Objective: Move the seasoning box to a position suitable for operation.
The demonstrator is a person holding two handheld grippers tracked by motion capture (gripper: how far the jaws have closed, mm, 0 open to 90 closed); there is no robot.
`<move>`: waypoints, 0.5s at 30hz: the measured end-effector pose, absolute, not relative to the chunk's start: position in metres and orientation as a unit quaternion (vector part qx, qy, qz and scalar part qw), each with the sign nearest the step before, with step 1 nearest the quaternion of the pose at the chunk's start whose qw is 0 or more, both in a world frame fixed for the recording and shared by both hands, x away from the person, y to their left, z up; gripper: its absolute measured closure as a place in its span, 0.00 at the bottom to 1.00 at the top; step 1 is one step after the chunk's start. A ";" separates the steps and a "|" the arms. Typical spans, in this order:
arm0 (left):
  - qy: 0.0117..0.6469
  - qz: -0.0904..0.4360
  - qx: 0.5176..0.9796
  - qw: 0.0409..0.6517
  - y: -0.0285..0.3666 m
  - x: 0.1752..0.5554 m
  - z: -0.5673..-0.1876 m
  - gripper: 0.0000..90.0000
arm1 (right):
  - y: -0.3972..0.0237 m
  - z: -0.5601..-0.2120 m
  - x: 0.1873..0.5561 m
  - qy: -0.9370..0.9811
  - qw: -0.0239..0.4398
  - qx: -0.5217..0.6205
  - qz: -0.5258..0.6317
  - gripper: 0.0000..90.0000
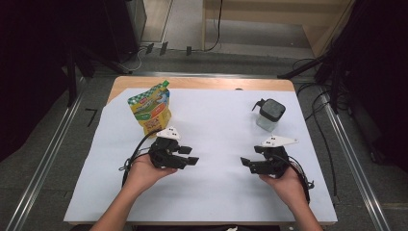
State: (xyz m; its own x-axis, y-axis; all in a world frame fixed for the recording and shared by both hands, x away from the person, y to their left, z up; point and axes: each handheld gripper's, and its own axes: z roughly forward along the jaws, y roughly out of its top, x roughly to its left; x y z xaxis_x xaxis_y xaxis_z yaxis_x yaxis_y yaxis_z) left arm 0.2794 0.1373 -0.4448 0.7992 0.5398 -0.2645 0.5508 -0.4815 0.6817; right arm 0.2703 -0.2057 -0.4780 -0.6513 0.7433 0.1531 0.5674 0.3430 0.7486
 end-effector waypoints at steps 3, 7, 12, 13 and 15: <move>0.316 0.001 0.863 0.395 0.138 0.279 -0.445 0.51 | -0.205 -0.478 0.270 0.814 0.109 0.402 0.406 0.34; 0.318 0.005 0.862 0.395 0.140 0.279 -0.445 0.51 | -0.206 -0.478 0.270 0.815 0.109 0.400 0.405 0.34; 0.321 0.006 0.862 0.393 0.142 0.279 -0.444 0.51 | -0.207 -0.477 0.270 0.813 0.111 0.399 0.409 0.33; 0.321 0.005 0.861 0.393 0.142 0.279 -0.444 0.51 | -0.207 -0.477 0.270 0.812 0.112 0.399 0.410 0.32; 0.325 0.001 0.859 0.395 0.142 0.279 -0.444 0.52 | -0.208 -0.476 0.270 0.812 0.112 0.400 0.410 0.32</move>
